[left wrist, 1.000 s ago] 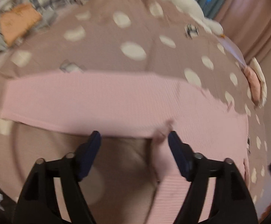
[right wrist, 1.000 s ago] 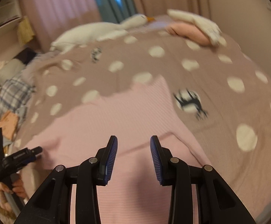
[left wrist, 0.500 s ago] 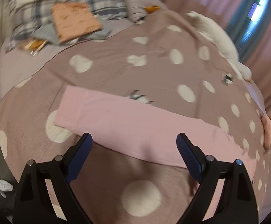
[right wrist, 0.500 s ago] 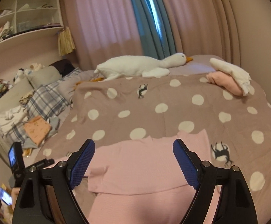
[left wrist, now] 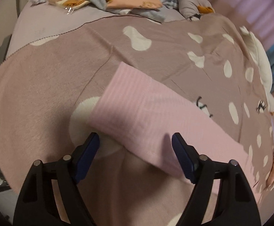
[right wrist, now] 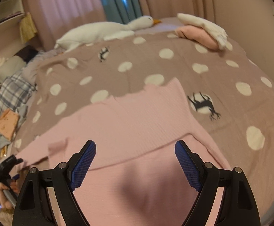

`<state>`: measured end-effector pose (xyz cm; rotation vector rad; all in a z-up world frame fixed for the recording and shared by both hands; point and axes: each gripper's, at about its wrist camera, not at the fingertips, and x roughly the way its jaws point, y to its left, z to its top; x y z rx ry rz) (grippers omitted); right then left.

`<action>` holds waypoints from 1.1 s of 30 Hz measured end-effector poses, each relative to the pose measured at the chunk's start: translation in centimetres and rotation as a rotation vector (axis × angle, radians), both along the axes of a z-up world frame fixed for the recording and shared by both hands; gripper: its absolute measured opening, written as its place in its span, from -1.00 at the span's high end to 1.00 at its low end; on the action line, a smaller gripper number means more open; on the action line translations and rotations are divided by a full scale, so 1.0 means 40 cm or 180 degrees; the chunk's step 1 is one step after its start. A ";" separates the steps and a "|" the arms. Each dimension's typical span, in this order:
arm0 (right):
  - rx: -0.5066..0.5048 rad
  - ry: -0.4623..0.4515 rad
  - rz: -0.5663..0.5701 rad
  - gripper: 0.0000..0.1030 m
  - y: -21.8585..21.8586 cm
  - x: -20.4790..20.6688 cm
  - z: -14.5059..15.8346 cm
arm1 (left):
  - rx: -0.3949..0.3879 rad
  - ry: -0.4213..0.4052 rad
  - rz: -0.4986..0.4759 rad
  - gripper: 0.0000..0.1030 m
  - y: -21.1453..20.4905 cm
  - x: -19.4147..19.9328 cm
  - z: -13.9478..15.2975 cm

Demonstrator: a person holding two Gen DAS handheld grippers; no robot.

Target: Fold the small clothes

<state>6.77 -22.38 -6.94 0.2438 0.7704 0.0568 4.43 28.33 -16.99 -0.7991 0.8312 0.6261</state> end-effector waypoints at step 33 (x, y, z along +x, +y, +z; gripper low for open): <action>0.0051 -0.0082 -0.0050 -0.66 -0.027 -0.025 0.001 | 0.0432 -0.0972 -0.0438 0.89 -0.107 0.087 0.294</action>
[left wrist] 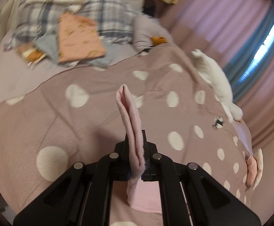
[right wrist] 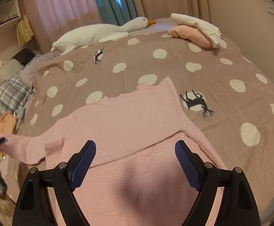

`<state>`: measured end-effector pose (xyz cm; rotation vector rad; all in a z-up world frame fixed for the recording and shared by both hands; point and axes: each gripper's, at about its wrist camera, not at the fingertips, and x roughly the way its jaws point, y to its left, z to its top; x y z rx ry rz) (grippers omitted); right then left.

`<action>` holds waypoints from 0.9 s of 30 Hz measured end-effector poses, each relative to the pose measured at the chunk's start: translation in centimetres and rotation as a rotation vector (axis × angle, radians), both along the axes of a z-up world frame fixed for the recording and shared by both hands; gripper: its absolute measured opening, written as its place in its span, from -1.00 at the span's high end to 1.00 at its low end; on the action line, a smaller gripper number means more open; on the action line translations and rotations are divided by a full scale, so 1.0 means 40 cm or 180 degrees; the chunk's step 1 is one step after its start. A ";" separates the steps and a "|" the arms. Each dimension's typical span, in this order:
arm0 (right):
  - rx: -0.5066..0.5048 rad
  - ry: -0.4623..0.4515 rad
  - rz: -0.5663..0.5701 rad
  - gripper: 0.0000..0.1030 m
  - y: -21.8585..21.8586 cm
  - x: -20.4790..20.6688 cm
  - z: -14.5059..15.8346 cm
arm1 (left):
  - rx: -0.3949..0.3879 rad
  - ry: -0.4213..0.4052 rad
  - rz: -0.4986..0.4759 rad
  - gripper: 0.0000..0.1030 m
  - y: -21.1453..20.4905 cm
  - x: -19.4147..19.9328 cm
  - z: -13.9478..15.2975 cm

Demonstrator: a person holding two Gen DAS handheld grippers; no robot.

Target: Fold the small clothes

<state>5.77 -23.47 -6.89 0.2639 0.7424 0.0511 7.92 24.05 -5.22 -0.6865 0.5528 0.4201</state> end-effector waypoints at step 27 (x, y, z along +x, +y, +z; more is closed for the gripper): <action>0.0136 0.0069 -0.0259 -0.66 -0.087 -0.028 -0.036 | 0.0559 0.0475 -0.2027 0.88 -0.582 0.187 -0.048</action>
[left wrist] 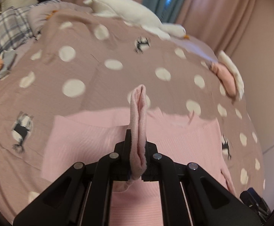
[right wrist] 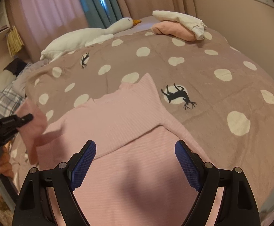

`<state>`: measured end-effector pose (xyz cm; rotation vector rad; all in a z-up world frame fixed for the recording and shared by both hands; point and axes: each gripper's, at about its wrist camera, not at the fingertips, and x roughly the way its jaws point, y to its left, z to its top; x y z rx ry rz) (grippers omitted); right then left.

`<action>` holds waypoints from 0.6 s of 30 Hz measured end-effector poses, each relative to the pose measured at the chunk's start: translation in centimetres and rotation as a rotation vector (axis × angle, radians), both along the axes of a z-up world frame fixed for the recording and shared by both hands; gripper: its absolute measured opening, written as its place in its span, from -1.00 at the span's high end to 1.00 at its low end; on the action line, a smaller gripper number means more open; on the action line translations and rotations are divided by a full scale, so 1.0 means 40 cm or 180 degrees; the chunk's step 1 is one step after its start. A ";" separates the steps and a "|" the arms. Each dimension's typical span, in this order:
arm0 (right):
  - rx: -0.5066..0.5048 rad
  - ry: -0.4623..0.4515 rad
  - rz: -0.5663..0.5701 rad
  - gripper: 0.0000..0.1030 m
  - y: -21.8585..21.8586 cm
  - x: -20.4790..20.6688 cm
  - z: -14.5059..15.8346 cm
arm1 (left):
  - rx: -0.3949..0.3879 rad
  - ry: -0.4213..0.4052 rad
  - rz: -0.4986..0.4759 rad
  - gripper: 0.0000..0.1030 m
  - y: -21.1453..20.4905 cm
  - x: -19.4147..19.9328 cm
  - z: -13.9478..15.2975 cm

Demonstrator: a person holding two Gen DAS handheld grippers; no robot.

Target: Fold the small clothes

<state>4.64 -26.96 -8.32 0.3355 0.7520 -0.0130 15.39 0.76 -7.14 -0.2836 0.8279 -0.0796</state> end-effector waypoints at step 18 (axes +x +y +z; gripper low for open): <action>0.0024 0.0202 0.0032 -0.66 -0.004 0.027 -0.046 | 0.0004 0.0789 -0.0401 0.62 -0.098 0.040 -0.204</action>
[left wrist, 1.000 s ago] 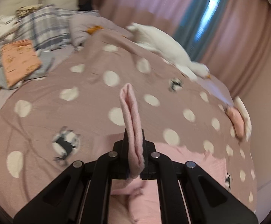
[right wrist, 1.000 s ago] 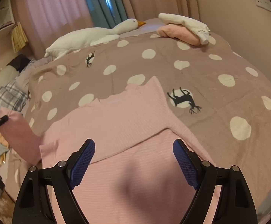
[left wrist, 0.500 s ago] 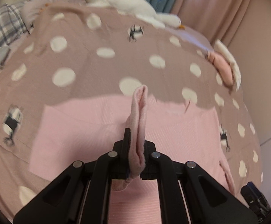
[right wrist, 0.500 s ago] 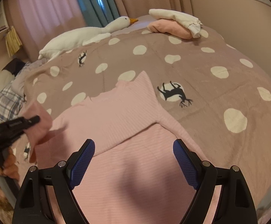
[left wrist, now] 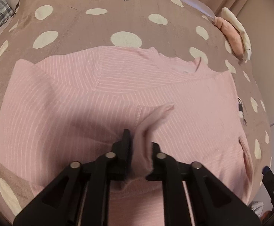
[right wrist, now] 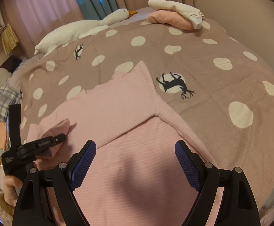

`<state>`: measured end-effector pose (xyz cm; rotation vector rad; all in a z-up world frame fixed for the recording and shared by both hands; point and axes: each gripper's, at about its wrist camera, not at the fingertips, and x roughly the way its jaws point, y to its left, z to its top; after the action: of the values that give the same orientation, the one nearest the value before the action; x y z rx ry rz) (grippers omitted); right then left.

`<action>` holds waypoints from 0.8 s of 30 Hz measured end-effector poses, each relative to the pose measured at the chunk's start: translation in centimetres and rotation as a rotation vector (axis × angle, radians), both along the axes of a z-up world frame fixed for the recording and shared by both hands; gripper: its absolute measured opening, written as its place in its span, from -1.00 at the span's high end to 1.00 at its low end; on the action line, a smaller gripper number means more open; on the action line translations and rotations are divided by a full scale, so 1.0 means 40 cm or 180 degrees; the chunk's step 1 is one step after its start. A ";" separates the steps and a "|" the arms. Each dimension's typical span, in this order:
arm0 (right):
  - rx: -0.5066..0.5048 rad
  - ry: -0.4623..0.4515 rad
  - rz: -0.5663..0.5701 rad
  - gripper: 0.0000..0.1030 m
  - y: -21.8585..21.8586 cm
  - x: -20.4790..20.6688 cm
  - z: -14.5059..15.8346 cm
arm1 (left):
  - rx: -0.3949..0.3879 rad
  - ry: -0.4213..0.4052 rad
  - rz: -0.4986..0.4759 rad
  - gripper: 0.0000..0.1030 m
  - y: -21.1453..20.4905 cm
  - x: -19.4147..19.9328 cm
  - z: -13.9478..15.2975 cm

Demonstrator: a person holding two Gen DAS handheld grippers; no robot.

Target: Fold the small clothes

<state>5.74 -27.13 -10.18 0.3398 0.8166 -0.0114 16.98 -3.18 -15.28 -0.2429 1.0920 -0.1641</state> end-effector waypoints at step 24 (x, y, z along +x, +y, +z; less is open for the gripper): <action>0.0151 0.0522 0.1261 -0.50 0.378 0.248 -0.100 | -0.0058 -0.0395 0.1482 -0.21 0.454 -0.269 0.141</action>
<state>15.65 -12.01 -14.18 0.2188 1.0370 0.3546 6.23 14.98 -9.64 -0.4894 0.8857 0.2248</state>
